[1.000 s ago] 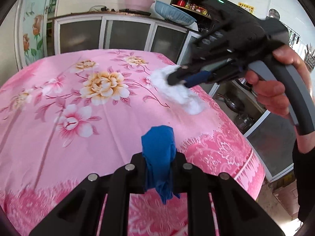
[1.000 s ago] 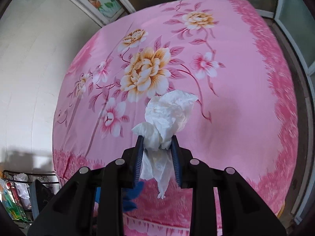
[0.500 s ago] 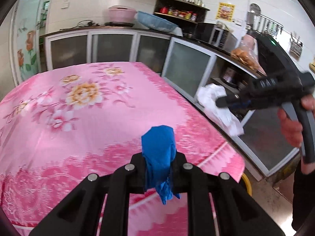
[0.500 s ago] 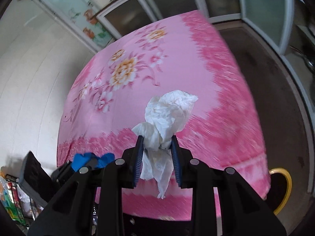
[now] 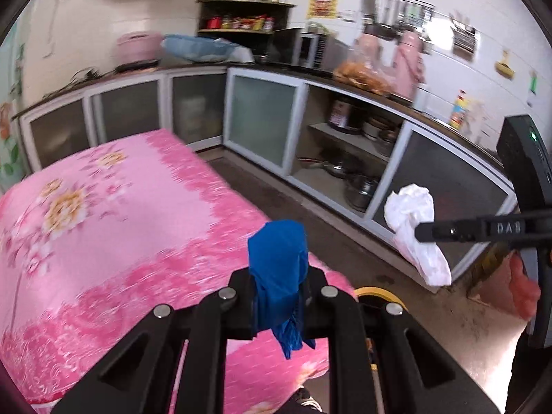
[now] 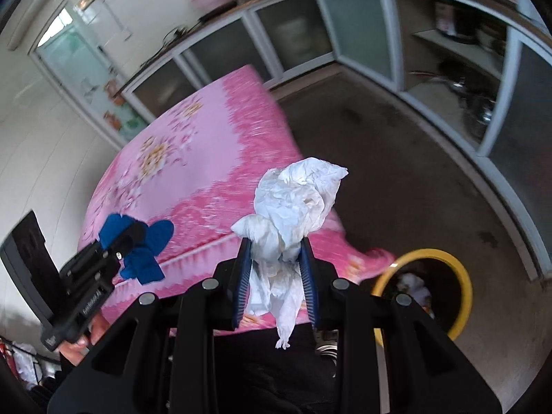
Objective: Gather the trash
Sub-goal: 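Carry the blue glove and white tissue over the bin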
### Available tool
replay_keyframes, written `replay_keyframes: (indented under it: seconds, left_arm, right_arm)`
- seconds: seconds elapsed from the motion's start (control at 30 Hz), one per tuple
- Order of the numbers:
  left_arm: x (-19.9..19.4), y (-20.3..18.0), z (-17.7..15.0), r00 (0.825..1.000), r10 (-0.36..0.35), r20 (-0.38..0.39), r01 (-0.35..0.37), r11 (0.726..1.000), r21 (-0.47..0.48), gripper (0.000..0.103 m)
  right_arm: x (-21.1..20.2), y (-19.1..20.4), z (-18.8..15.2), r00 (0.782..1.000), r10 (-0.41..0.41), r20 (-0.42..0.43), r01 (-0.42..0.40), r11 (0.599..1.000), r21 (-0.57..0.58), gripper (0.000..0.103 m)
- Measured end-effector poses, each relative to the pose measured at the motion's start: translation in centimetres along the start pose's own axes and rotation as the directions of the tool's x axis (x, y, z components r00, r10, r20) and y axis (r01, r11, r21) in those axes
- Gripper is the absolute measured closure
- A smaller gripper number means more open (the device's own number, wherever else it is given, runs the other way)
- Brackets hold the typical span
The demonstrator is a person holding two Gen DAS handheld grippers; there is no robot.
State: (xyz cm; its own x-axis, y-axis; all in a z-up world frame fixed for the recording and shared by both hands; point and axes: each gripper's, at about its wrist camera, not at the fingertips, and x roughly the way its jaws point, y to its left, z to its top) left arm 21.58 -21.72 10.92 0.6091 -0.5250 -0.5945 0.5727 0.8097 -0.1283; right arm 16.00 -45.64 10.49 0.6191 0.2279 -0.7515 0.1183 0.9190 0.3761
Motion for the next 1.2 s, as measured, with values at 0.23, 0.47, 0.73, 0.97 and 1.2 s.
replay_keyframes:
  seconds: [0.23, 0.47, 0.73, 0.97, 1.2]
  left_arm:
    - [2.3, -6.7, 0.9, 0.998, -0.066, -0.01, 0.067, 0.994, 0.092, 0.089]
    - [4.6, -11.7, 0.8, 0.994, -0.106, -0.028, 0.109, 0.979, 0.174, 0.089]
    - [7.4, -15.1, 0.1, 0.988, -0.136, -0.071, 0.149, 0.964, 0.221, 0.089]
    - [9.5, -17.7, -0.7, 0.982, -0.159, -0.104, 0.18, 0.952, 0.249, 0.089]
    - [12.4, -20.0, -1.8, 0.972, -0.178, -0.152, 0.213, 0.94, 0.267, 0.089]
  right_arm:
    - [-3.3, -5.3, -3.0, 0.995, -0.058, 0.076, 0.052, 0.996, 0.075, 0.077]
    - [-4.2, -9.4, -5.0, 0.987, -0.126, 0.103, 0.112, 0.985, 0.133, 0.077]
    - [-3.0, -14.0, -7.0, 0.983, -0.164, 0.087, 0.143, 0.969, 0.203, 0.077]
    - [-1.5, -17.3, -8.6, 0.984, -0.166, 0.06, 0.144, 0.953, 0.266, 0.077]
    - [0.8, -20.3, -10.5, 0.985, -0.171, 0.012, 0.158, 0.935, 0.318, 0.077]
